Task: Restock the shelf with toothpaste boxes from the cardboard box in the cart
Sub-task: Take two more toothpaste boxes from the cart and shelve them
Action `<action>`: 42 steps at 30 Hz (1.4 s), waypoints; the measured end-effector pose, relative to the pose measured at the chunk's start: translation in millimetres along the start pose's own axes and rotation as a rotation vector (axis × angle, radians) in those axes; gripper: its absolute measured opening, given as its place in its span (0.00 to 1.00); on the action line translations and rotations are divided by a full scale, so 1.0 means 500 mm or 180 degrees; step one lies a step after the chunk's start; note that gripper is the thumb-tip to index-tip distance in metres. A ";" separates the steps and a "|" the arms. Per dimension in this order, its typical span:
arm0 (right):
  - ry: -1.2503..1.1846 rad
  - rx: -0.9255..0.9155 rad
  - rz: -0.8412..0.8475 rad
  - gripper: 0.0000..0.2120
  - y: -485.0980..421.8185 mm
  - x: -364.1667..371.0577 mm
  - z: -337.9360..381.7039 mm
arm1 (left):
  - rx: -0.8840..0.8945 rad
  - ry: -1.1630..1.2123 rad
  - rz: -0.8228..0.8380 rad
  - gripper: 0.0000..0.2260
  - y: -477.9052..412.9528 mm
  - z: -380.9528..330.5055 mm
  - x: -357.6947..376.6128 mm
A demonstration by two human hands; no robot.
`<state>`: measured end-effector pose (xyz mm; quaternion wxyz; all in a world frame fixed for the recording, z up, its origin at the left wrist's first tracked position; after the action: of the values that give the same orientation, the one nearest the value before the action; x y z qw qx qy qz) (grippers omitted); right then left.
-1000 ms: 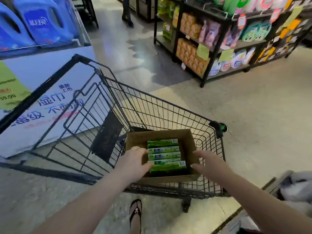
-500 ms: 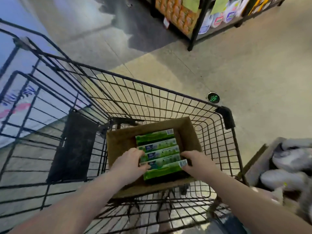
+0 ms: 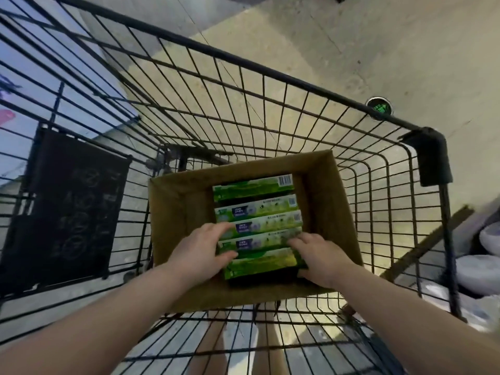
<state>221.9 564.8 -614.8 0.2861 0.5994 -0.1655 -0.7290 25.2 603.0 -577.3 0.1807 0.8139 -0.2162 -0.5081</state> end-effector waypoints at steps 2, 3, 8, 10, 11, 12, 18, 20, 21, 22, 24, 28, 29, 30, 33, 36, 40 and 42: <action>0.0009 -0.0022 -0.0032 0.33 -0.006 0.013 -0.007 | -0.0131 0.0030 0.0000 0.26 -0.013 0.015 0.013; 0.0019 -0.0039 -0.0064 0.33 -0.008 0.018 -0.010 | -0.0195 0.0058 0.0002 0.25 -0.018 0.021 0.018; -0.0151 -0.0112 -0.0220 0.30 -0.019 0.015 -0.011 | -0.0411 0.0318 -0.0260 0.23 -0.044 0.039 0.011; -0.0287 -0.0124 -0.0282 0.28 -0.017 -0.008 -0.011 | -0.0507 0.0405 -0.0469 0.22 -0.057 0.046 -0.005; -0.0334 -0.0142 -0.0344 0.28 -0.014 -0.025 -0.012 | -0.0535 0.0407 -0.0590 0.21 -0.064 0.052 -0.015; -0.0385 -0.0151 -0.0421 0.27 -0.010 -0.044 -0.015 | -0.0546 0.0395 -0.0711 0.20 -0.071 0.057 -0.025; -0.0695 0.0092 -0.0962 0.26 0.028 -0.162 -0.057 | -0.0444 0.0108 -0.0801 0.19 -0.114 0.077 -0.032; -0.0852 0.0244 -0.1168 0.26 0.030 -0.190 -0.069 | -0.0361 -0.0009 -0.0733 0.21 -0.131 0.071 -0.015; -0.0905 0.0295 -0.1269 0.25 0.028 -0.200 -0.073 | -0.0318 -0.0057 -0.0731 0.23 -0.142 0.066 -0.006; -0.0940 0.0325 -0.1349 0.25 0.023 -0.207 -0.075 | -0.0272 -0.0097 -0.0733 0.25 -0.154 0.061 0.002; -0.0979 0.0333 -0.1436 0.24 0.007 -0.212 -0.077 | -0.0217 -0.0142 -0.0691 0.27 -0.182 0.051 0.020; -0.0948 0.0301 -0.1439 0.24 -0.023 -0.203 -0.075 | -0.0331 -0.0097 -0.0618 0.27 -0.227 0.055 0.053; -0.0949 0.0299 -0.1446 0.24 -0.028 -0.200 -0.075 | -0.0353 -0.0071 -0.0625 0.27 -0.233 0.059 0.059; -0.0951 0.0301 -0.1460 0.24 -0.033 -0.198 -0.076 | -0.0390 -0.0087 -0.0620 0.28 -0.237 0.064 0.066; -0.0962 0.0314 -0.1446 0.24 -0.045 -0.193 -0.082 | -0.0471 -0.0358 -0.0493 0.27 -0.243 0.079 0.084; -0.0989 0.0326 -0.1413 0.24 -0.057 -0.190 -0.085 | -0.0522 -0.0263 -0.0360 0.28 -0.254 0.092 0.095; -0.1027 0.0354 -0.1463 0.23 -0.071 -0.193 -0.087 | -0.0718 0.0385 -0.0095 0.32 -0.270 0.107 0.112; -0.1030 0.0349 -0.1481 0.23 -0.075 -0.196 -0.086 | -0.0619 0.0221 -0.0236 0.33 -0.273 0.103 0.101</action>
<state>266.8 658.7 -569.9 0.0483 0.5117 -0.1062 -0.8512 21.3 687.1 -706.9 0.2474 0.8170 -0.1293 -0.5045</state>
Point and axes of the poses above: each hand's wrist, its own y-axis away from the middle knuckle, its own x-axis out of the palm, z = x × y, the point moved 8 cm from there along -y, towards the middle knuckle, and after that the axes turned 14 degrees about -z, right-handed, at the moved point
